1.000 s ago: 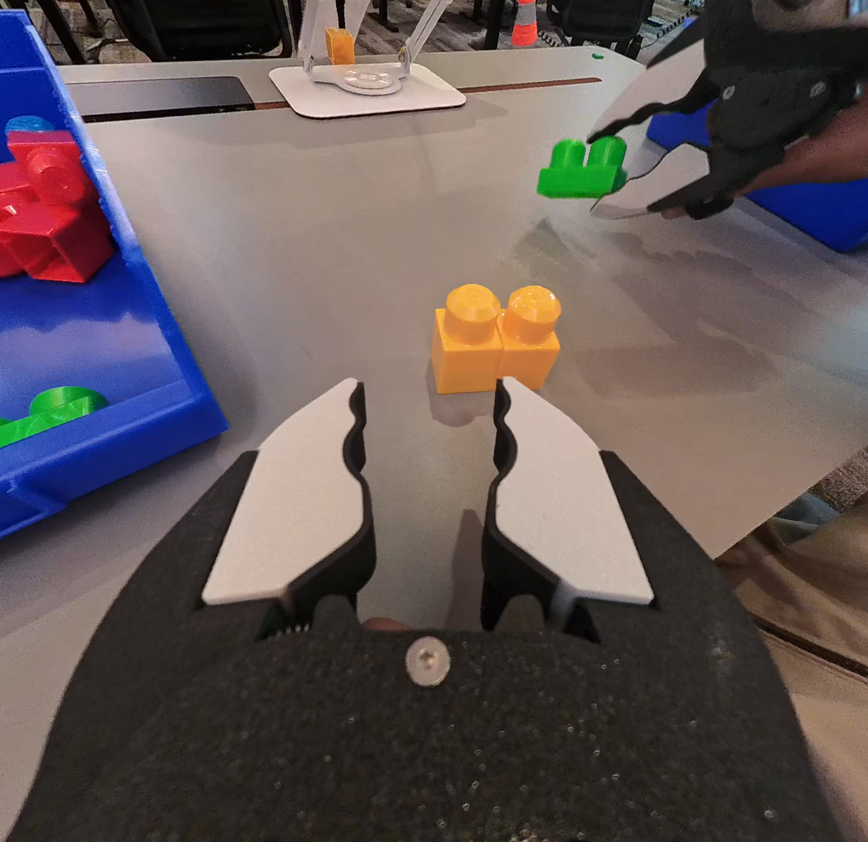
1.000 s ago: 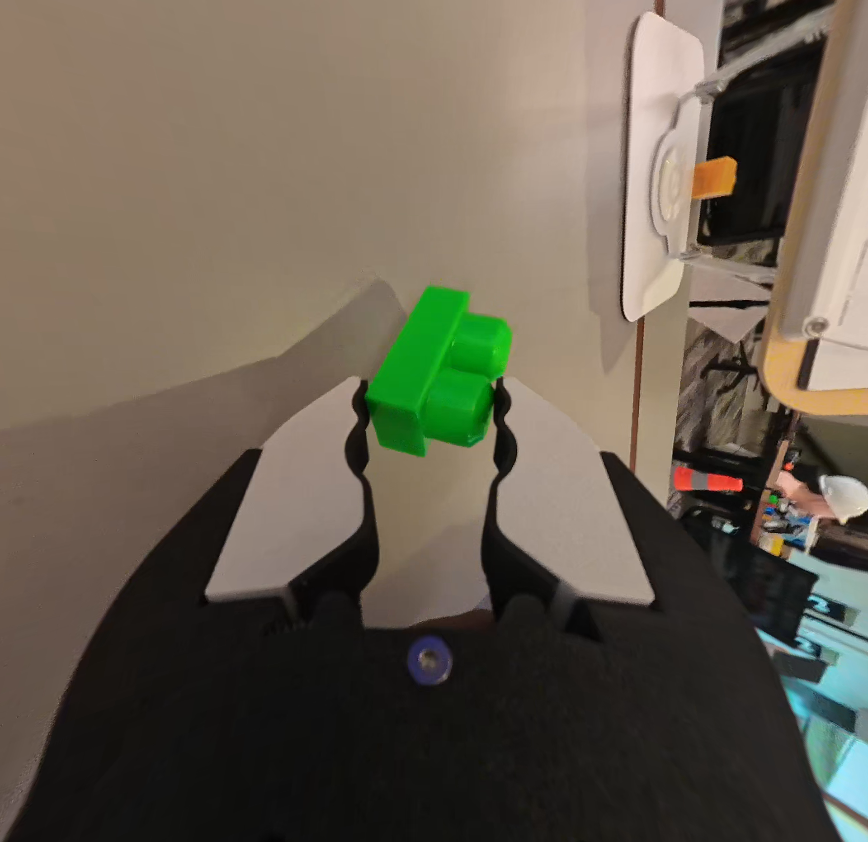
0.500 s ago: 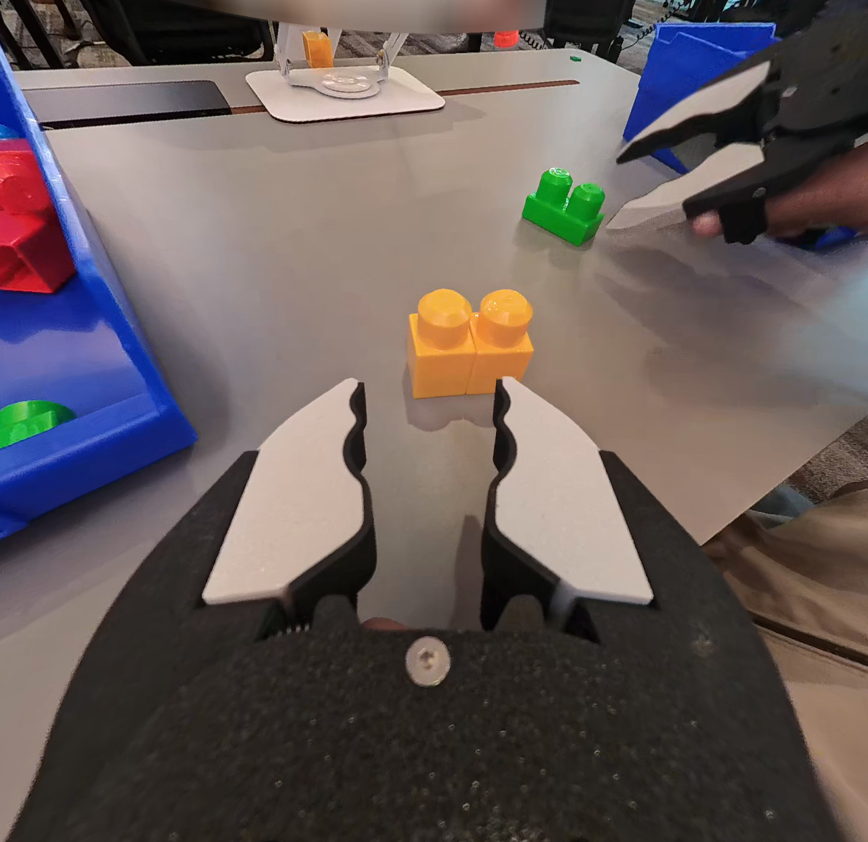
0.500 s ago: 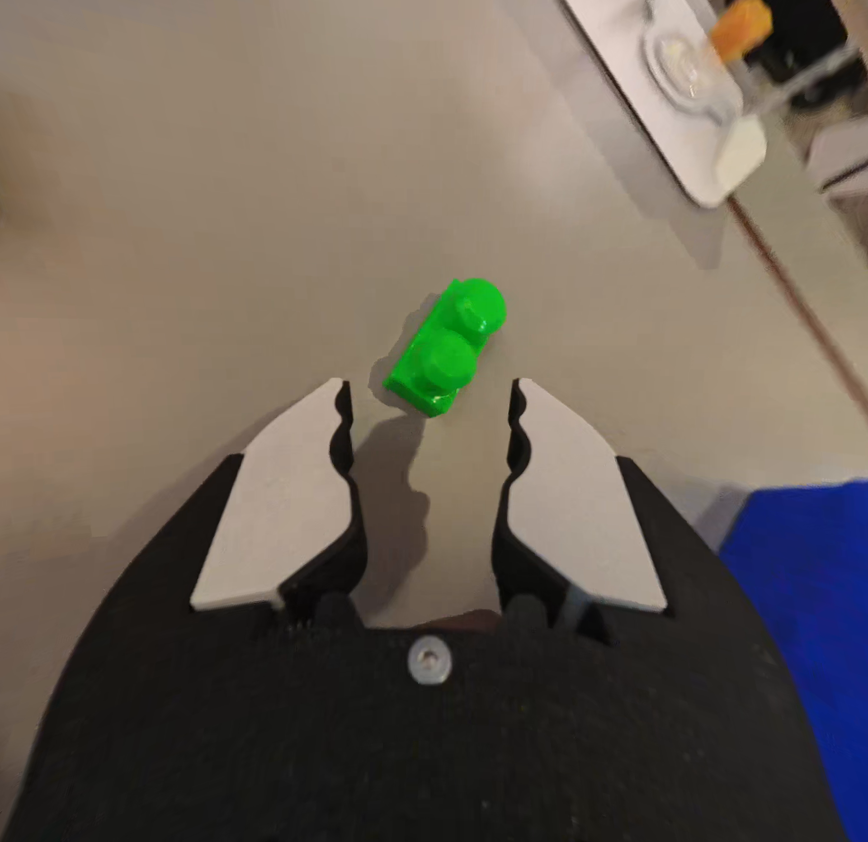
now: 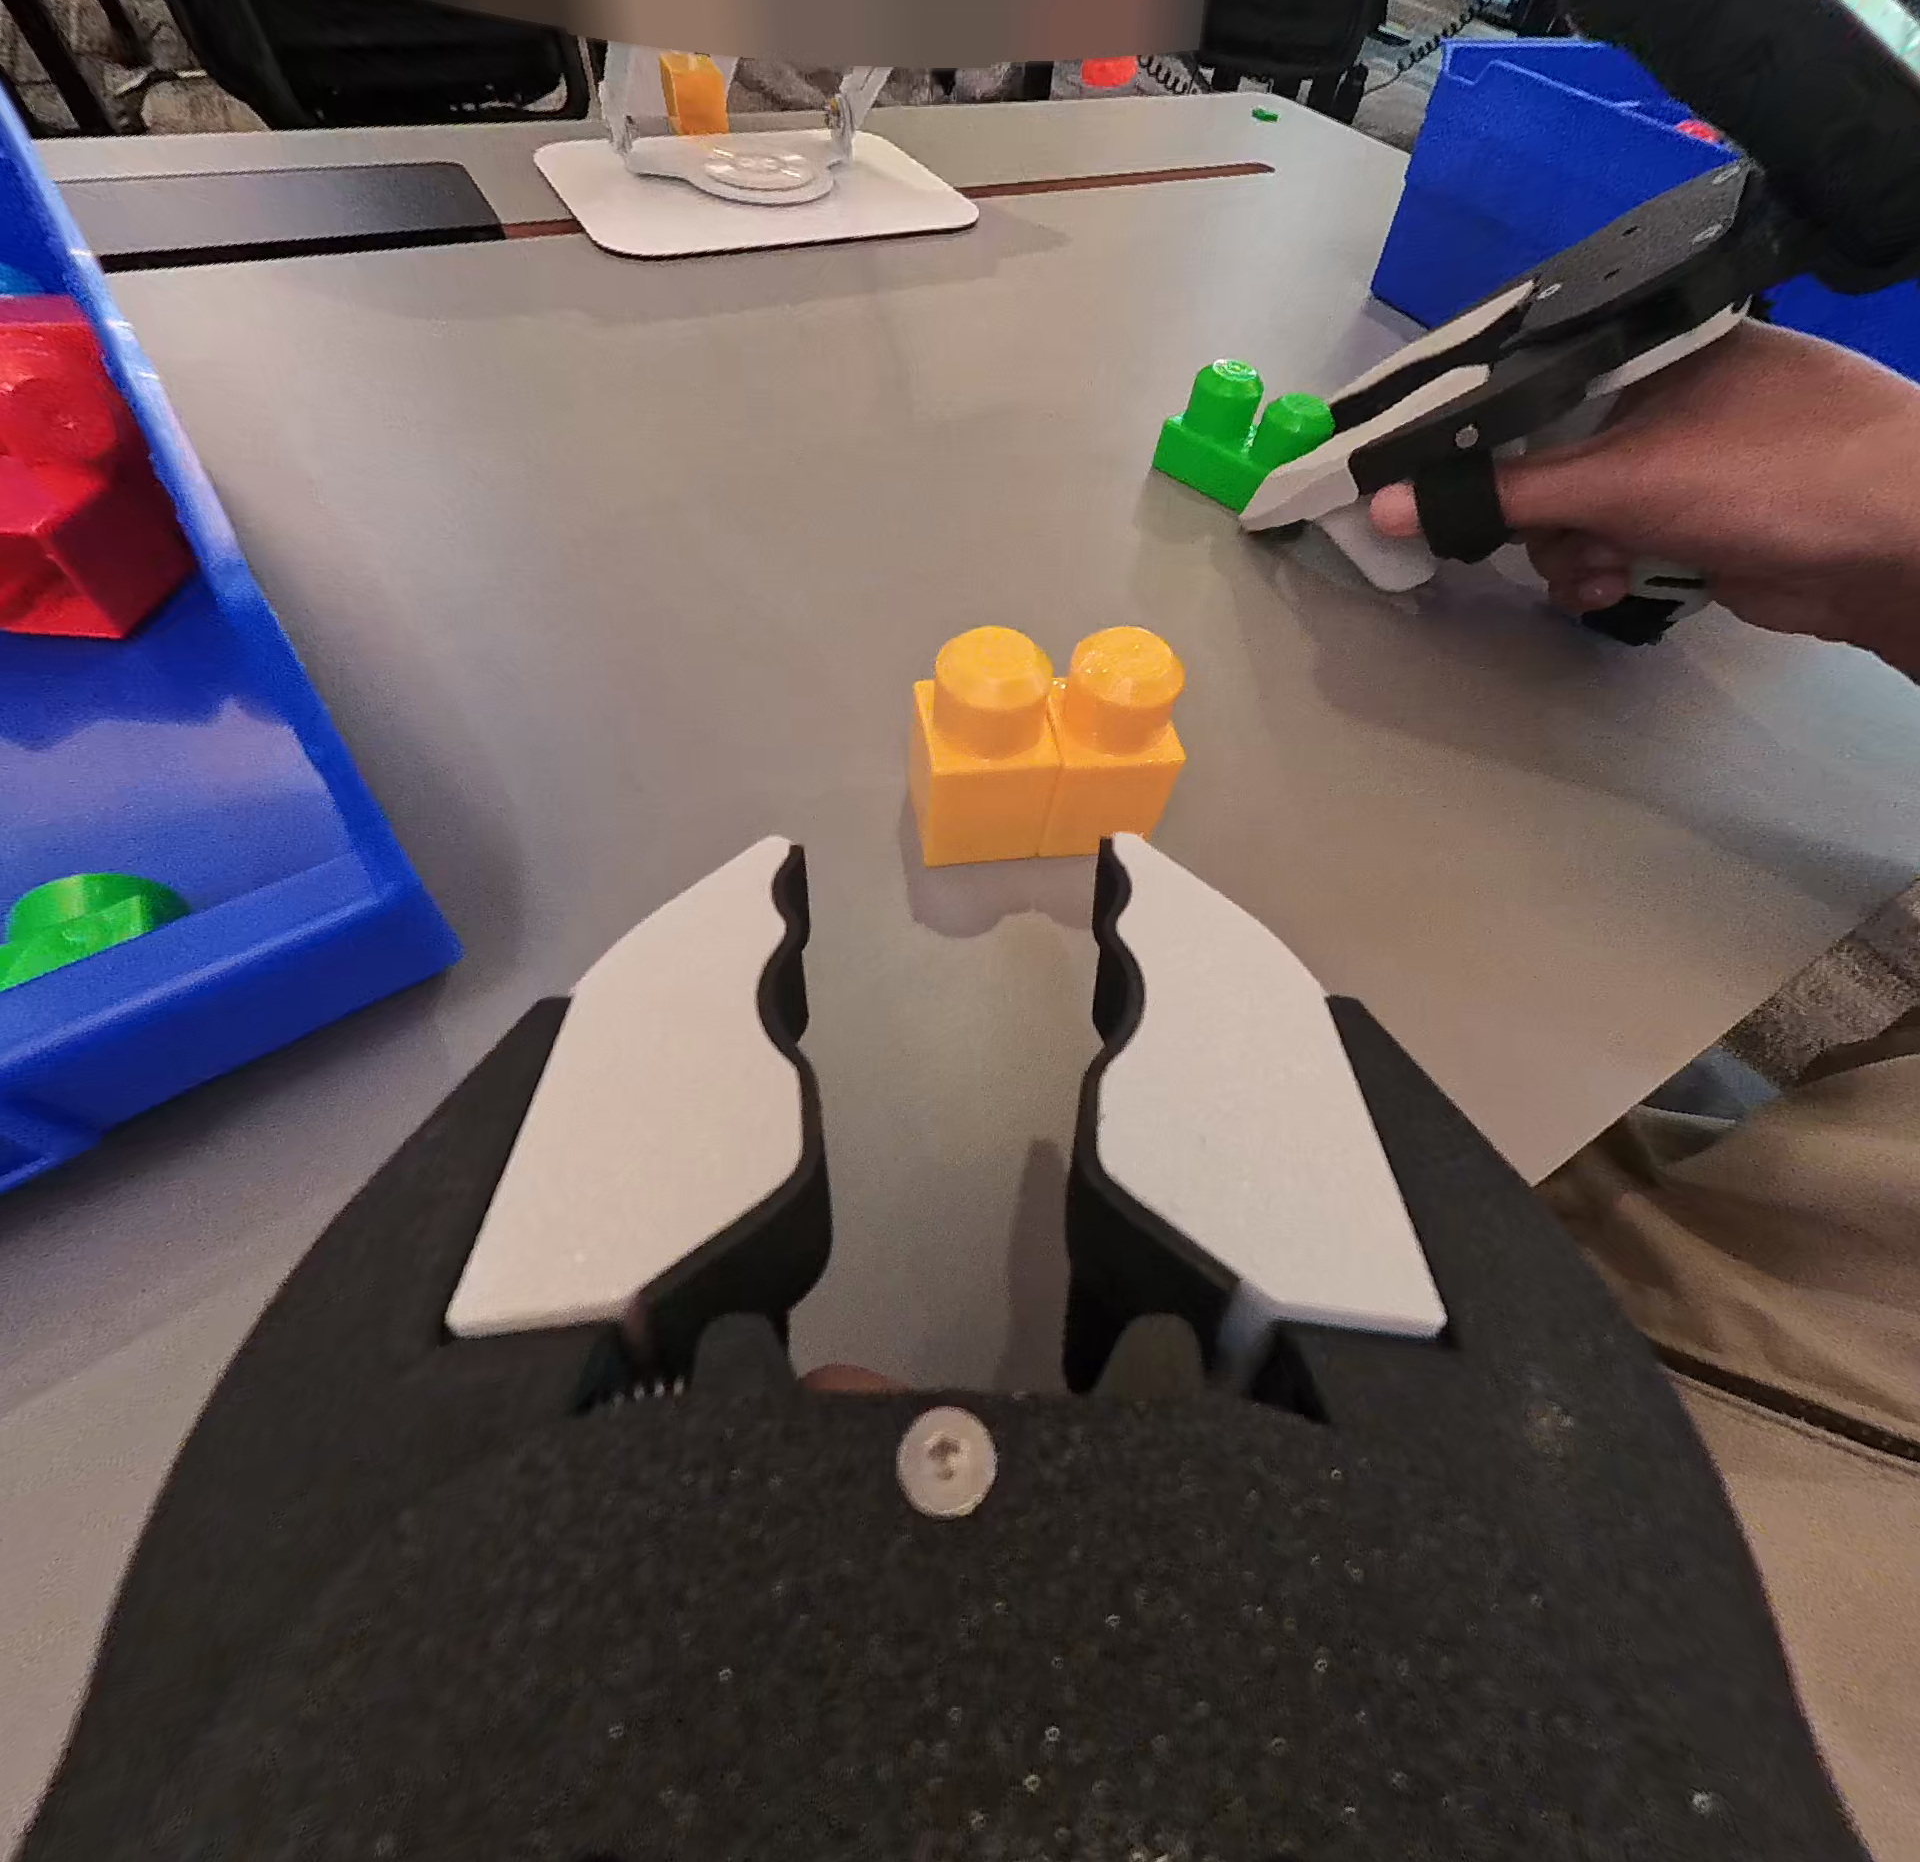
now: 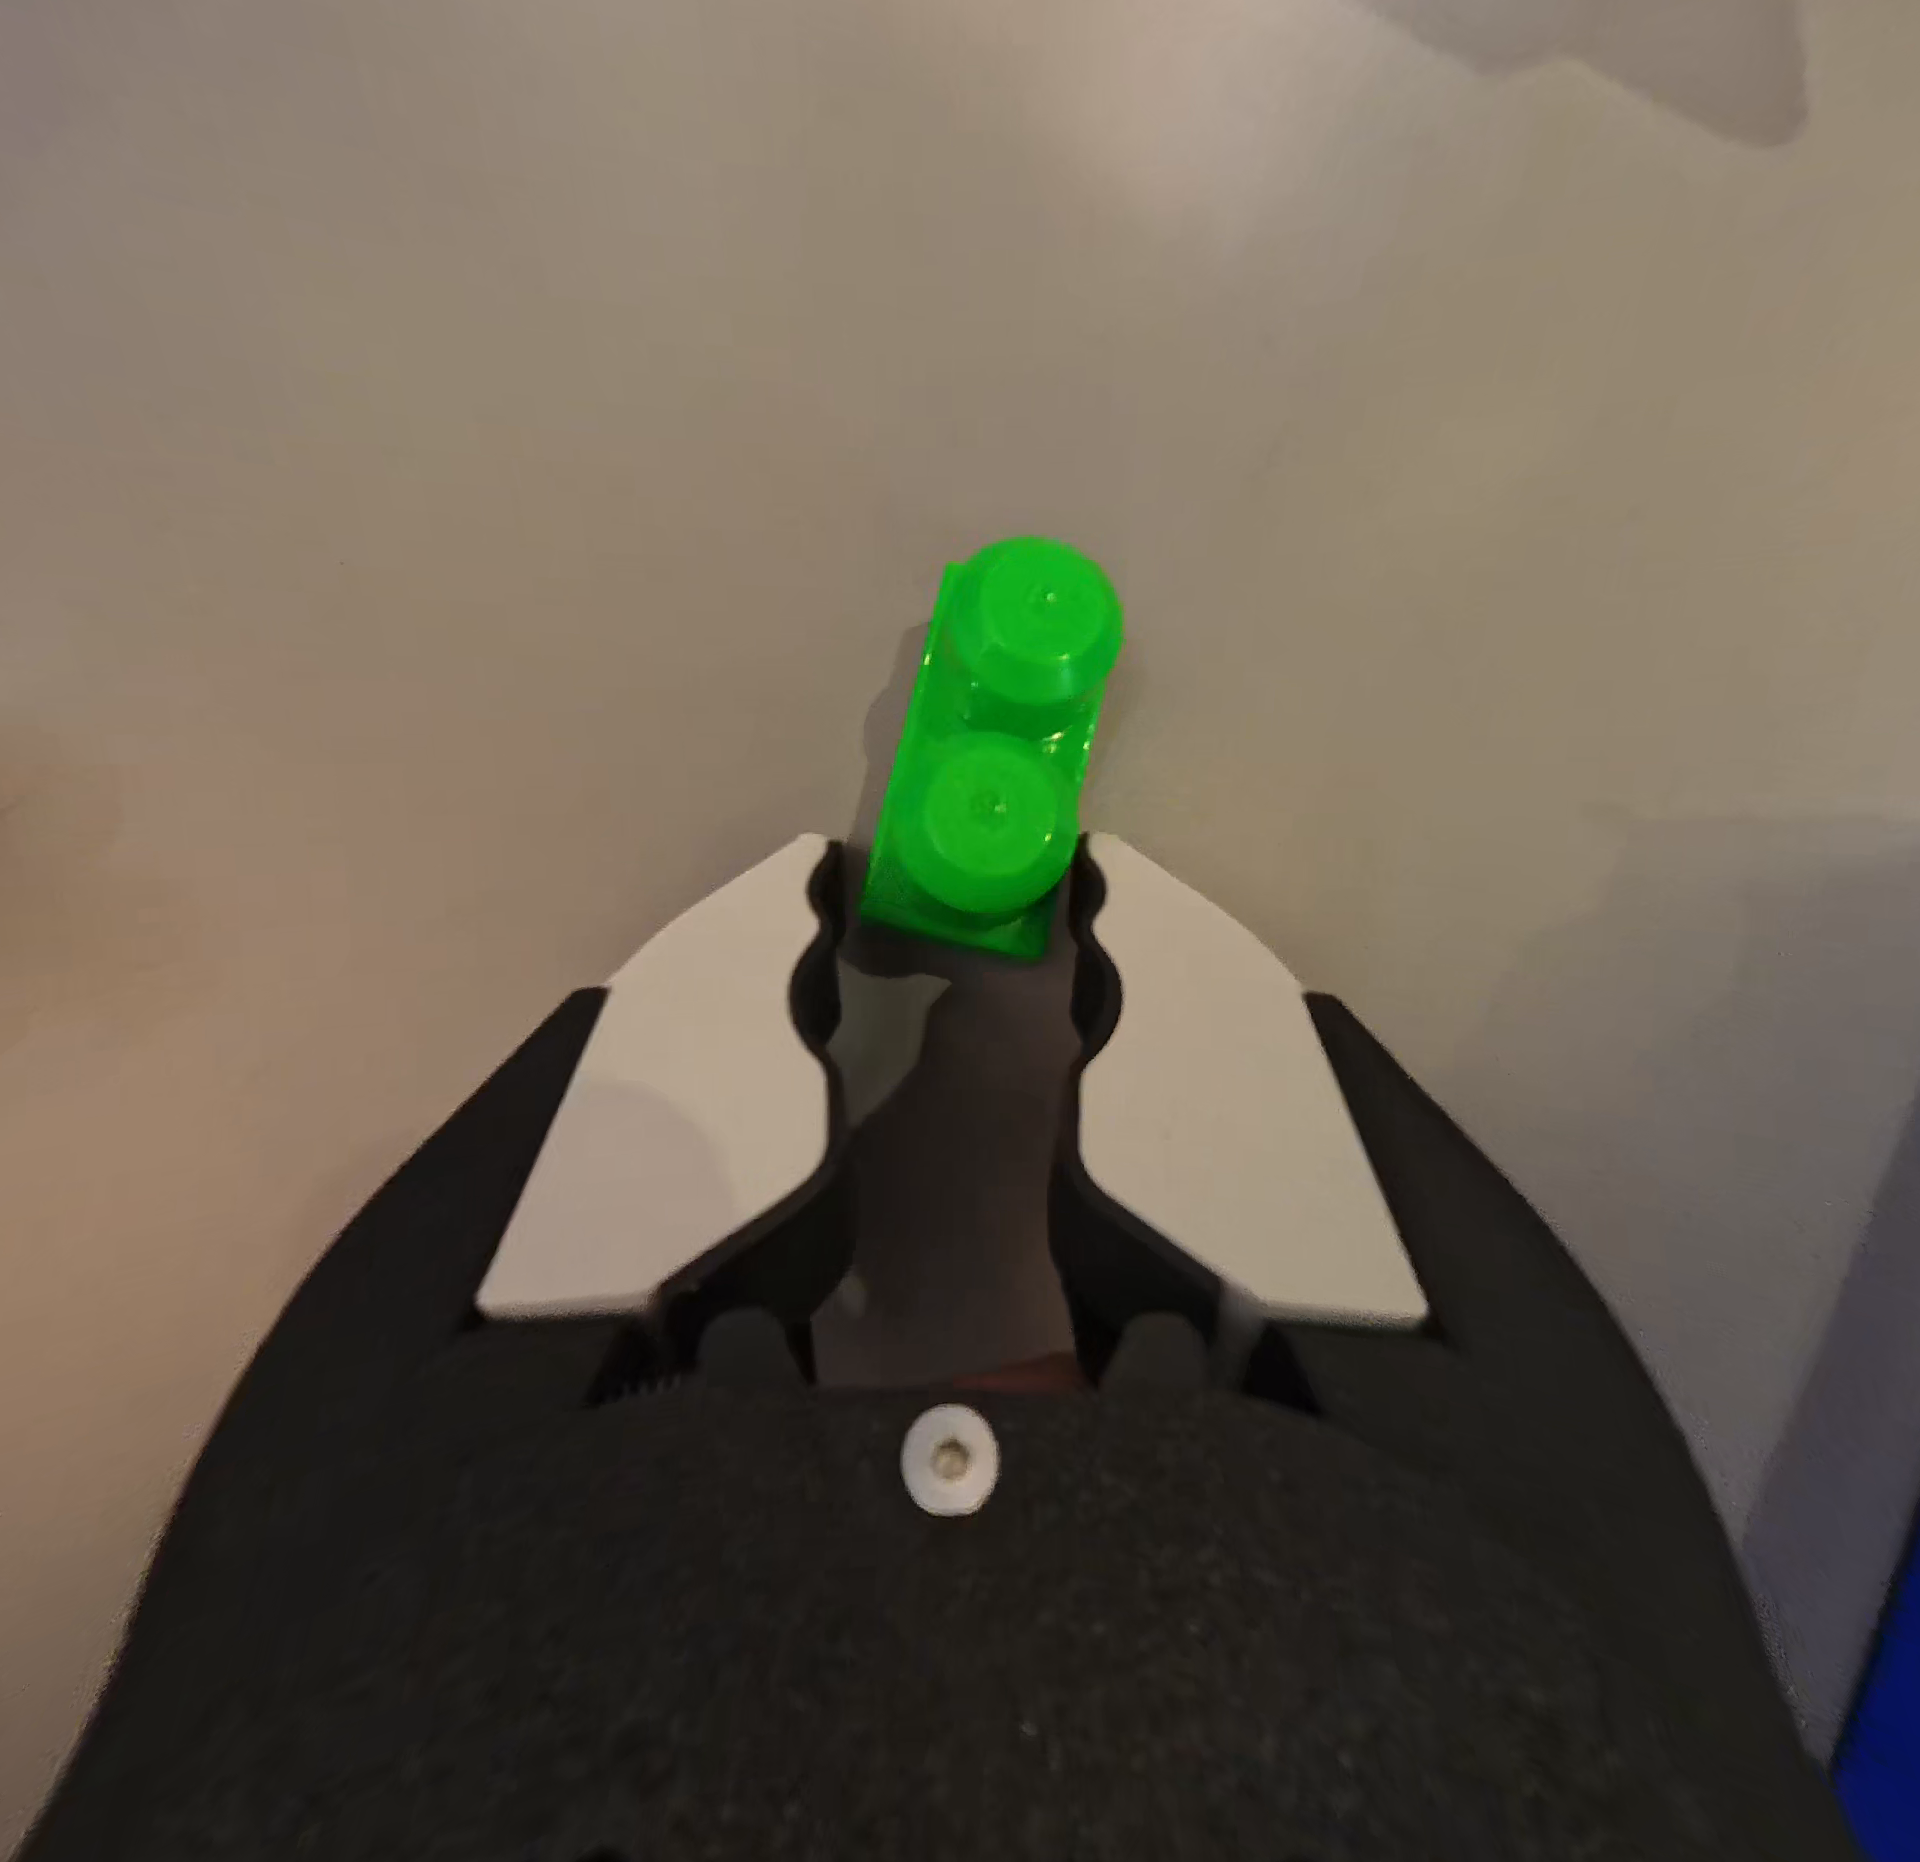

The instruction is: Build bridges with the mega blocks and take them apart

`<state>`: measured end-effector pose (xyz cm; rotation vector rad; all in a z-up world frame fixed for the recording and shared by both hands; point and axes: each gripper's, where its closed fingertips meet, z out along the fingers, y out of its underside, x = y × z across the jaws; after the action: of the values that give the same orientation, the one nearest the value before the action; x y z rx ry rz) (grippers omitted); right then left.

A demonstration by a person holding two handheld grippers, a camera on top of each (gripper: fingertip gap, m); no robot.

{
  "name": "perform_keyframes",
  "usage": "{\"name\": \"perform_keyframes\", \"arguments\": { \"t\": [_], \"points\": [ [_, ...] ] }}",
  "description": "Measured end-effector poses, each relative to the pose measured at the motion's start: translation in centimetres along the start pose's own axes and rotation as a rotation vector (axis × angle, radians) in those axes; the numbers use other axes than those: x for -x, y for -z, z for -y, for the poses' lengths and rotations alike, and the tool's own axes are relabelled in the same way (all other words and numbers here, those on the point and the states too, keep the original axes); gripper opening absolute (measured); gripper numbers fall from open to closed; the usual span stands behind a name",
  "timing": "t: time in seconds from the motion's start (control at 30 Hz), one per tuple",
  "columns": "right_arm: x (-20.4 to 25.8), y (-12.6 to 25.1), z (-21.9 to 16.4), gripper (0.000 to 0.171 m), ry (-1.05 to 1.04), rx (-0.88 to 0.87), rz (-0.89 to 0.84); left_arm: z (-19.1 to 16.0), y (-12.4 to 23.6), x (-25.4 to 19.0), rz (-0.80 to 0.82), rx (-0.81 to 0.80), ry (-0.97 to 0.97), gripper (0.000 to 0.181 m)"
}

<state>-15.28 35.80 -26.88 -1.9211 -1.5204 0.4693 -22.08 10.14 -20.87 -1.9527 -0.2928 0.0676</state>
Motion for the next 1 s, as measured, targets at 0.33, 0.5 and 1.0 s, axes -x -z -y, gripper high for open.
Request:
{"name": "perform_keyframes", "arguments": {
  "t": [0.33,0.5,1.0],
  "points": [
    [0.2,2.5,1.6,0.037,0.152,-0.093,0.024,-0.8,-0.1,0.1,0.012,0.033,0.008,0.052],
    [3.5,4.9,3.0,0.037,0.173,-0.187,0.179,-1.2,-0.3,-0.3,0.013,0.049,0.004,0.052],
    [18.8,7.3,5.5,0.037,0.389,-0.228,0.563,-1.9,0.4,-0.8,0.034,0.069,-0.005,0.052]
  ]
}}
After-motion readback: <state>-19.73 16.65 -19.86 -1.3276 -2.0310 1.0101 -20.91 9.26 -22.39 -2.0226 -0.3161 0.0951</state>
